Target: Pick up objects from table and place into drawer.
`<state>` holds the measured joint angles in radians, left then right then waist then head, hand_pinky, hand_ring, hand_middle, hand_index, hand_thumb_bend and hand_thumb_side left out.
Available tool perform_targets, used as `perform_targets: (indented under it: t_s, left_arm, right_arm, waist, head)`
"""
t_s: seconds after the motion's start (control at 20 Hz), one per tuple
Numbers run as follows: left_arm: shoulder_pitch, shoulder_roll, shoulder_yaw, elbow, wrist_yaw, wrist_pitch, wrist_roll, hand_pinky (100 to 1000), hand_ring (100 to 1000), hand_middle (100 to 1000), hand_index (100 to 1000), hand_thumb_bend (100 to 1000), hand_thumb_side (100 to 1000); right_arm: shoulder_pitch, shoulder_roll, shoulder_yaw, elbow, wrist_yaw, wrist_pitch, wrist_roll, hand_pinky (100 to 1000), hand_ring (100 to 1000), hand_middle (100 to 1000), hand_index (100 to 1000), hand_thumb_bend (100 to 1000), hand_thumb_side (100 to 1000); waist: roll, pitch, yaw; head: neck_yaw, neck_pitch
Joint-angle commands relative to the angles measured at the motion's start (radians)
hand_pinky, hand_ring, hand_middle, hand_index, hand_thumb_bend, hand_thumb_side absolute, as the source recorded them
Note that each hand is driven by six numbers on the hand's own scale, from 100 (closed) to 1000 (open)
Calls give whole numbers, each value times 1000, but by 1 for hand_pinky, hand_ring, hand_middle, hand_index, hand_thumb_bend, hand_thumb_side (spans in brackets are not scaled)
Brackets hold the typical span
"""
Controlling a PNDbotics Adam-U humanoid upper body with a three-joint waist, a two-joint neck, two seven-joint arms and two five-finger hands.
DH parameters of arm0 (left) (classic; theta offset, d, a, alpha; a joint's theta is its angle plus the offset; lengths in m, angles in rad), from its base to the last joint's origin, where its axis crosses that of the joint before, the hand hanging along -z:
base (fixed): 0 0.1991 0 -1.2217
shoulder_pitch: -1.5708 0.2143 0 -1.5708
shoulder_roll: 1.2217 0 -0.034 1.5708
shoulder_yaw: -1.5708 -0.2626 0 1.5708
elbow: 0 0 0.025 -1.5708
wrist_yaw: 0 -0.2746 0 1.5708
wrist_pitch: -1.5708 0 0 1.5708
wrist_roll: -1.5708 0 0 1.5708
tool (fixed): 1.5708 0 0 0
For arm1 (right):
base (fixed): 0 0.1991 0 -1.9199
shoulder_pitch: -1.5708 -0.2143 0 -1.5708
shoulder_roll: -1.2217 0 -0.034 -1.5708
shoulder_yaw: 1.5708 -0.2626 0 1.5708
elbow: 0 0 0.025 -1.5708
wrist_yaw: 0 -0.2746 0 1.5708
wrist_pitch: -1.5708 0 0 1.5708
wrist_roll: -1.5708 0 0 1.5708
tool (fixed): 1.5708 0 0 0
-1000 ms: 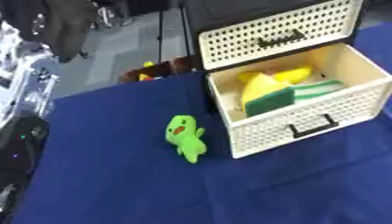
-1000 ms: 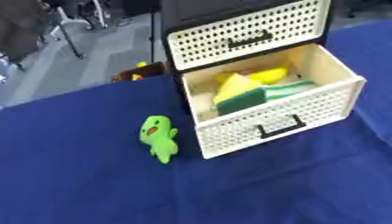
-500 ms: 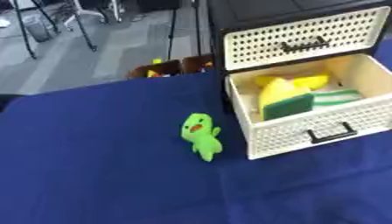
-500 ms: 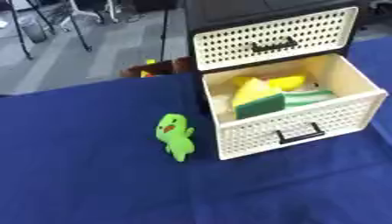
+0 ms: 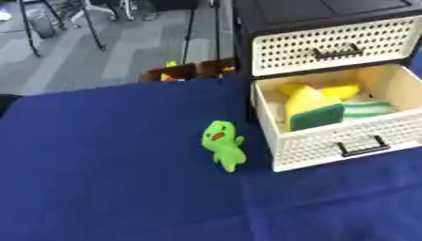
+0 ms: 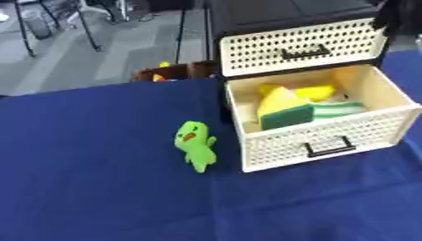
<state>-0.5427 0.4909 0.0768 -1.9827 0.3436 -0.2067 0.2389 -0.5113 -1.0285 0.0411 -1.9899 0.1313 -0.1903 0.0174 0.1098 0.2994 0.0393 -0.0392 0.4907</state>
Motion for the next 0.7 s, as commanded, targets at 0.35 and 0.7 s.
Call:
perform_targets:
  t_s: [0.35,0.7]
  left_arm:
    - [95,-36,44,-17,-211,-51,29,455,615,641,817,403,828]
    - [132,-69,46,-17,-241,-36,31,457,613,638,812,387,848]
  right_arm:
    - [-38,-165,53,-10,-4,-58,438,488,584,587,771,197,1000]
    - [-46,-201,80,-10,-33,-59,611,393,571,579,774,172,992]
  waist:
    - [-28,-24,17]
    - [-39,-21,15]
  head:
    - [-13,8]
    - [-12,11]
